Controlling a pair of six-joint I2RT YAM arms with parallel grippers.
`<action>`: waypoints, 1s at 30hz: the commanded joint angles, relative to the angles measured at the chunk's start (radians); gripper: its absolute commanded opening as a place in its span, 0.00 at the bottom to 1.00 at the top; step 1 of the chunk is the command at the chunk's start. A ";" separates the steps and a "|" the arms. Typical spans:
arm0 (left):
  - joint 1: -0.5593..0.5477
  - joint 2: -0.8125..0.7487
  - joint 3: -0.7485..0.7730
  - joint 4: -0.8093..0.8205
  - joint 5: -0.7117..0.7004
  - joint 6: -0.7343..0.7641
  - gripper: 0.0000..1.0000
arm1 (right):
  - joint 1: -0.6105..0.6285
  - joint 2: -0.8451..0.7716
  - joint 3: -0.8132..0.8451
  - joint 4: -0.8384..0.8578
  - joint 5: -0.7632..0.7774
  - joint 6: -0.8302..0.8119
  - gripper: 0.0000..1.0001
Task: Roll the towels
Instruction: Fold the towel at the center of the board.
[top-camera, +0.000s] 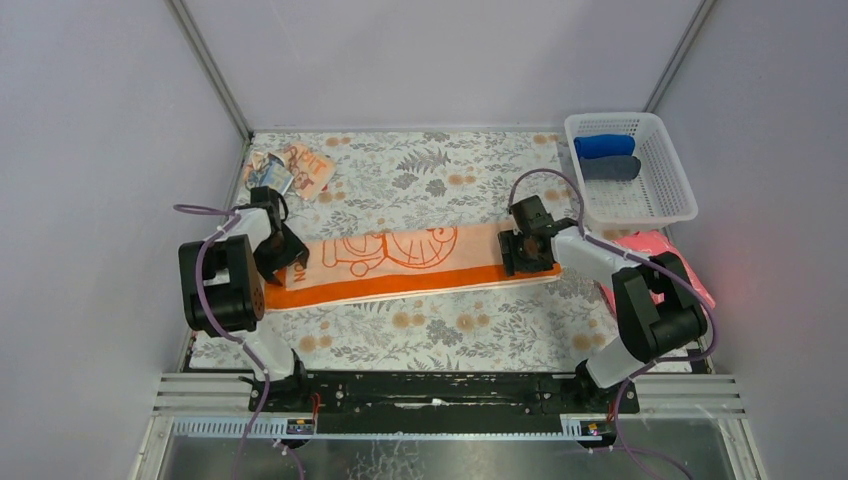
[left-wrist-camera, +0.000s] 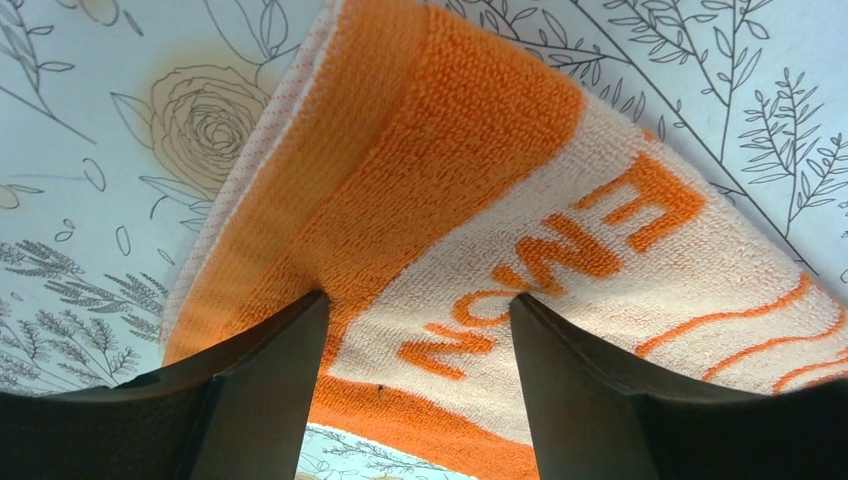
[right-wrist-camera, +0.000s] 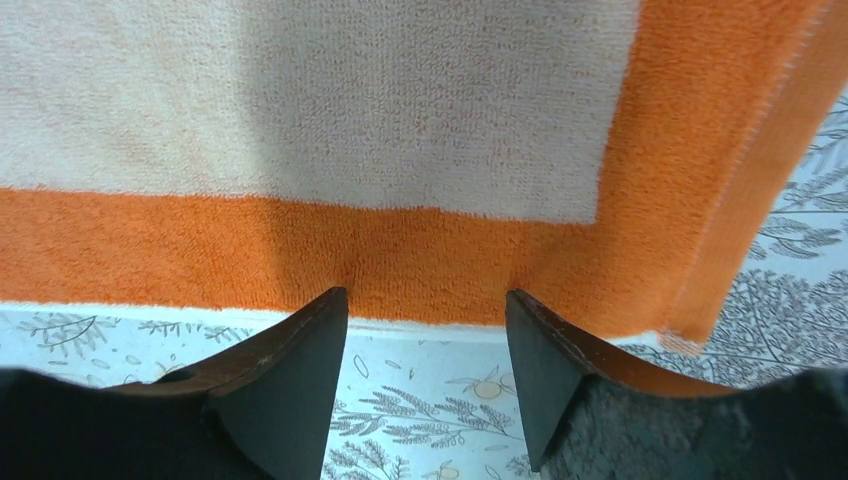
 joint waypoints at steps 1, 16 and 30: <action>-0.014 -0.046 0.009 -0.018 -0.059 0.014 0.70 | -0.016 -0.087 0.072 -0.044 0.052 -0.002 0.67; -0.224 -0.258 0.034 -0.005 -0.211 0.071 0.78 | -0.231 0.079 0.209 -0.023 0.138 -0.041 0.63; -0.265 -0.287 0.011 0.011 -0.242 0.086 0.79 | -0.278 0.278 0.235 -0.149 -0.017 -0.002 0.53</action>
